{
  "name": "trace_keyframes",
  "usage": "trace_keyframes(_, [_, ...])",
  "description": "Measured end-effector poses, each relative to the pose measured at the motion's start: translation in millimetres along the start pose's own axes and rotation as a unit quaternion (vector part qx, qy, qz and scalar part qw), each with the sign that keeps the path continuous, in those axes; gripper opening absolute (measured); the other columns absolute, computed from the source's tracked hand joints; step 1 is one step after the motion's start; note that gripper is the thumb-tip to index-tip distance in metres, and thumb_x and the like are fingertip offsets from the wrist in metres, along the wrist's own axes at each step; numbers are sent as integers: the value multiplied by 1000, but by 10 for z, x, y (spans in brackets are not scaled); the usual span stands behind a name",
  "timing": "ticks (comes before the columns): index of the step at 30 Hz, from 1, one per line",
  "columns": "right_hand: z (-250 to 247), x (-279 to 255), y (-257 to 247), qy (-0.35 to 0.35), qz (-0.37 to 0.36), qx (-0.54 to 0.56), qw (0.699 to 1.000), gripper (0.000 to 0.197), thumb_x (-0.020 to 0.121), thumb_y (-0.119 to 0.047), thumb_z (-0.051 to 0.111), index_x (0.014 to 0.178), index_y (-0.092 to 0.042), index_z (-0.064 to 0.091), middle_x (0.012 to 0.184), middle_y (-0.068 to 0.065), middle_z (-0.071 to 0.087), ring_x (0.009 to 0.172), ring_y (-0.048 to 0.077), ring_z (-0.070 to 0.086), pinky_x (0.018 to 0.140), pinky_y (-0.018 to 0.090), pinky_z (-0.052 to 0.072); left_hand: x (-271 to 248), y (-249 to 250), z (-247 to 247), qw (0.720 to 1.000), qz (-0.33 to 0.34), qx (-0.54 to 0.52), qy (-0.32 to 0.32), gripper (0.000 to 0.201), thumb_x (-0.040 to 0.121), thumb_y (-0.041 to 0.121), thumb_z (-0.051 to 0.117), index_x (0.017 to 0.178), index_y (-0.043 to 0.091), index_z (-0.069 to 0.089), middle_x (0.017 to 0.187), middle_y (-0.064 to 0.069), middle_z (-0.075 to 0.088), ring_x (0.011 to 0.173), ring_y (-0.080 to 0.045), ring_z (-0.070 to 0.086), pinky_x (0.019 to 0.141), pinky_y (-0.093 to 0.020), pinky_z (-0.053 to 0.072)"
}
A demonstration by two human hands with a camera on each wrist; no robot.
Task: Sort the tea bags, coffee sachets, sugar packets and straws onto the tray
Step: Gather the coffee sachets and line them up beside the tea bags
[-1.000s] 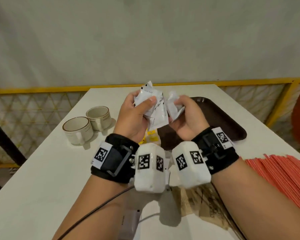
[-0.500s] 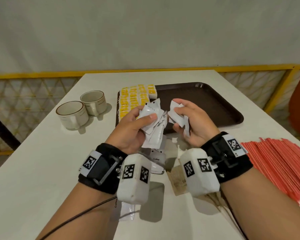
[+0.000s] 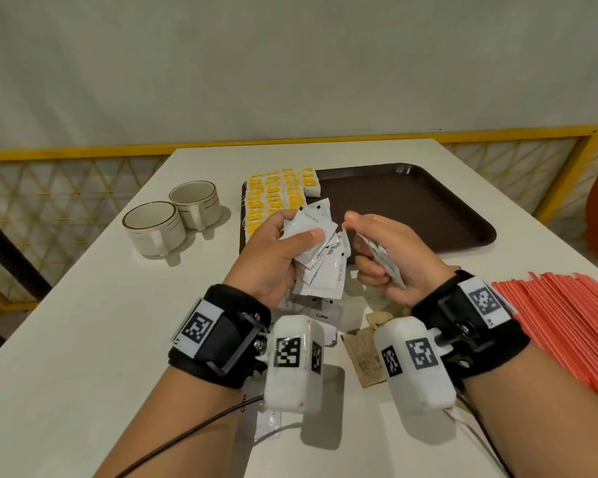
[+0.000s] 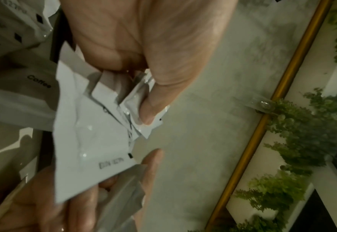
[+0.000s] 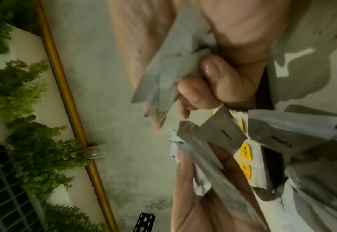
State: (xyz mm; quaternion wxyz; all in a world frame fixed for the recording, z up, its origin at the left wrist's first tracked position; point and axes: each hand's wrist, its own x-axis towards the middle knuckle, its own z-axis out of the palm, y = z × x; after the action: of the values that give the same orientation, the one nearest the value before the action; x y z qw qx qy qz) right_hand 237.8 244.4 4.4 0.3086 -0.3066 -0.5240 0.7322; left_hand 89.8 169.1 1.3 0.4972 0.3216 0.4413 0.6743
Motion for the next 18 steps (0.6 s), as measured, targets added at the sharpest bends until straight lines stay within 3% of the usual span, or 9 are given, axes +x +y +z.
trace_keyframes(2, [13, -24, -7, -34, 3, -31, 999, 39, 75, -41, 69, 88, -10, 49, 59, 2, 42, 34, 8, 28, 39, 16, 17, -6, 12, 4, 1000, 6, 3, 8, 23, 89, -2, 55, 109, 9, 51, 105, -12, 66, 84, -18, 68, 65, -26, 57])
trace_keyframes(5, [62, -71, 11, -79, 23, -83, 993, 48, 65, -37, 75, 100, -12, 53, 72, 8, 55, 34, 10, 31, 36, 16, 21, -9, 13, 9, 1000, 9, 5, 17, 30, 93, 1, 51, 123, 4, 48, 120, -17, 62, 100, -27, 64, 77, -34, 57])
trace_keyframes(9, [94, -108, 6, -61, 20, -137, 988, 25, 83, -7, 68, 107, -4, 60, 79, 10, 66, 41, 4, 51, 36, 18, 34, -9, 36, -13, 999, 21, -21, 19, 31, 94, 3, 49, 126, 2, 47, 118, -20, 61, 95, -27, 65, 76, -37, 57])
trace_keyframes(11, [64, -95, 4, -47, 8, -201, 979, 20, 83, -10, 68, 102, -7, 66, 82, 7, 70, 51, 7, 52, 43, 21, 35, -3, 54, -45, 999, 29, -27, 19, 30, 94, 3, 50, 124, 3, 49, 119, -19, 62, 96, -26, 66, 77, -37, 57])
trace_keyframes(14, [22, -75, -12, -31, -2, -191, 981, 4, 86, -10, 65, 88, -10, 68, 75, 3, 68, 46, 9, 45, 43, 21, 31, 2, 81, -83, 999, 25, -26, 13, 25, 94, 2, 50, 118, 5, 51, 117, -18, 64, 93, -24, 69, 74, -36, 59])
trace_keyframes(16, [21, -81, -28, -31, -14, -165, 986, 11, 87, -13, 65, 97, -8, 67, 76, 2, 66, 43, 8, 44, 40, 20, 31, -7, 105, -98, 999, 20, -31, 12, 24, 93, 2, 50, 117, 5, 51, 114, -17, 65, 91, -25, 70, 68, -35, 59])
trace_keyframes(18, [43, -104, -43, -45, -34, -131, 990, 29, 86, -10, 65, 115, -8, 61, 86, 3, 66, 43, 4, 51, 37, 19, 36, -11, 116, -108, 1000, 12, -26, 6, 31, 93, 2, 50, 124, 2, 49, 119, -19, 63, 99, -29, 67, 73, -36, 59])
